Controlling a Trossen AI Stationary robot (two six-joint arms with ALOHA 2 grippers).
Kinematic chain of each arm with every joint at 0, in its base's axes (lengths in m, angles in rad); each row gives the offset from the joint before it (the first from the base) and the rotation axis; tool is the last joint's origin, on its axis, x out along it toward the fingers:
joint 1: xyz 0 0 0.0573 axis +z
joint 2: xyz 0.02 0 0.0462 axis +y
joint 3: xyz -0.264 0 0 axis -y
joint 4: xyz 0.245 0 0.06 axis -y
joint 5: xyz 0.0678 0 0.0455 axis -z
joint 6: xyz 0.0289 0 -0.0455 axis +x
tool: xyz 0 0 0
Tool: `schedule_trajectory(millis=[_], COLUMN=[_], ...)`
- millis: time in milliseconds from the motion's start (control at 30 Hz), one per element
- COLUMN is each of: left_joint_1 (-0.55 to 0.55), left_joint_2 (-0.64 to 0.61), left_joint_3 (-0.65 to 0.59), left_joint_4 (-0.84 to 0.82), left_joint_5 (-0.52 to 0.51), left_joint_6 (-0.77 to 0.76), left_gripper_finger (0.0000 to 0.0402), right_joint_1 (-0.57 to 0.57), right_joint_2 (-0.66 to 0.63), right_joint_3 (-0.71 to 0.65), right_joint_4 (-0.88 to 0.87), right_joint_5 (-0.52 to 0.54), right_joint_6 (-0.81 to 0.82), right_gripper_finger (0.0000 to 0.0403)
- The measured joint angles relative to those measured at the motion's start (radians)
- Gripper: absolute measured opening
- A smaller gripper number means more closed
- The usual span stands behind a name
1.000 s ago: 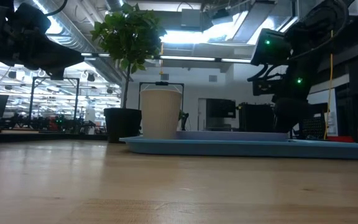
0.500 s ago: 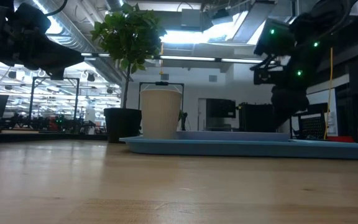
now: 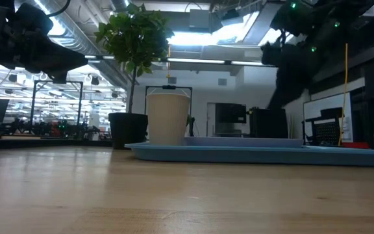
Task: Pick and place plate/cup/fork/spoon on tray
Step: Return to Home Position
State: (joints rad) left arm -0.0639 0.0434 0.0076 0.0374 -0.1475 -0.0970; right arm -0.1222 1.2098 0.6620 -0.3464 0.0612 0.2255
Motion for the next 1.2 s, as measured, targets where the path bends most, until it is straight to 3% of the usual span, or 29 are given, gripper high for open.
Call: schedule_trajectory(millis=[100, 300, 500, 700, 867, 1200], left_joint_1=[0.000, 0.000, 0.000, 0.000, 0.000, 0.000], left_joint_2=[0.000, 0.000, 0.000, 0.000, 0.000, 0.000], left_joint_3=[0.000, 0.000, 0.000, 0.000, 0.000, 0.000], left_joint_4=[0.000, 0.000, 0.000, 0.000, 0.000, 0.000], left_joint_5=[0.000, 0.000, 0.000, 0.000, 0.000, 0.000], left_joint_6=[0.000, 0.000, 0.000, 0.000, 0.000, 0.000], left_gripper_finger=[0.0055, 0.0055, 0.0055, 0.0055, 0.0055, 0.0055], right_joint_1=[0.004, 0.024, 0.066, 0.107, 0.120, 0.120], right_joint_2=[-0.046, -0.217, -0.413, -0.578, -0.684, -0.808], right_joint_3=[-0.053, -0.348, -0.534, -0.594, -0.656, -0.655], right_joint_4=[0.130, 0.496, 0.569, 0.570, 0.628, 0.701], right_joint_5=[-0.087, -0.100, -0.101, -0.099, -0.100, -0.098], right_joint_6=[-0.042, 0.008, 0.129, 0.179, 0.087, -0.123], right_gripper_finger=[0.0067, 0.0067, 0.0067, 0.0067, 0.0067, 0.0067])
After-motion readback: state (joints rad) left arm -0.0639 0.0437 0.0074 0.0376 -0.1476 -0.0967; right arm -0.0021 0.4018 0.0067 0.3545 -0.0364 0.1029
